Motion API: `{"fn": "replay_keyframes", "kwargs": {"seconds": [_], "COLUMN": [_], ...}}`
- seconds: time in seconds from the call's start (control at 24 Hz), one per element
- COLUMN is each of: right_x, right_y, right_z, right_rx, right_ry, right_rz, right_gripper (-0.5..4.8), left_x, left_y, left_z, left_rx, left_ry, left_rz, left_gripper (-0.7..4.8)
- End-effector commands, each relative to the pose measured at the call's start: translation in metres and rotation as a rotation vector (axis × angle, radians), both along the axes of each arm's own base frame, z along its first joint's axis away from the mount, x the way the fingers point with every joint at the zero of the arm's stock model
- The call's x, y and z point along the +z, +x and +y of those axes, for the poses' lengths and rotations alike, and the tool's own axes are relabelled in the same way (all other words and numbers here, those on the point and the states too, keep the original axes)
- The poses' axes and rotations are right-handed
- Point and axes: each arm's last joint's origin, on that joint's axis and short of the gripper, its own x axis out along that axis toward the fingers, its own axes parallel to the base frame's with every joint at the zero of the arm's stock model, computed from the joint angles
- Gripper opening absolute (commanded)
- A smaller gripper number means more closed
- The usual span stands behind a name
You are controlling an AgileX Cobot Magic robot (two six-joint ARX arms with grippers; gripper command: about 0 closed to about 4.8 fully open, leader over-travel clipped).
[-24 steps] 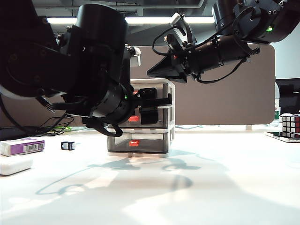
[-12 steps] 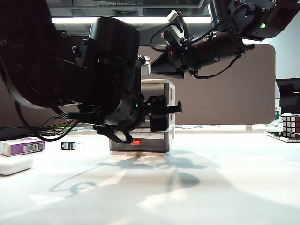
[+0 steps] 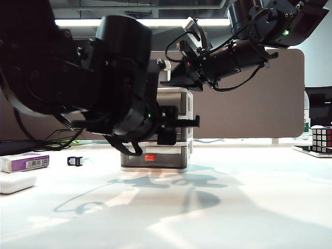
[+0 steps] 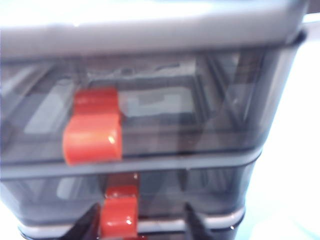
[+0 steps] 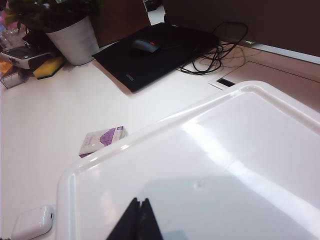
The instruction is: Open the second layer of the drawer on the table, pick up the earphone case on the table and put it in, and finally close the drawer.
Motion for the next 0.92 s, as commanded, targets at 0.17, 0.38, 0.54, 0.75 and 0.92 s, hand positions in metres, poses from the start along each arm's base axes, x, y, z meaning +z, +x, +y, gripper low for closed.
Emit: {"fn": "replay_keyframes", "kwargs": {"seconds": [0.17,0.38,0.54,0.75,0.92], "right_x": [-0.001,-0.001,-0.001,-0.002,-0.006], "right_y": [0.000,0.000,0.001,0.001,0.002], "right_z": [-0.003,-0.003,-0.003,-0.003,-0.002], "right_rx": [-0.003,-0.003,-0.009,-0.019,-0.022], "right_ry": [-0.013,-0.014,-0.020,-0.027,-0.032], "right_rz": [0.008,0.004,-0.004,-0.002,0.011], "right_gripper": [-0.05,-0.05,-0.05,-0.05,-0.05], "left_x": [0.002,0.002,0.003,0.005,0.005], "left_y": [0.005,0.010,0.012,0.012,0.012], "left_z": [0.009,0.014,0.015,0.016,0.016], "left_rx": [-0.034,-0.033,-0.030,-0.029,-0.029], "left_ry": [-0.022,-0.037,-0.044,-0.062,-0.062], "left_rz": [0.012,0.017,0.011,-0.003,-0.003], "left_gripper": [2.06,2.06,2.06,2.05,1.39]}}
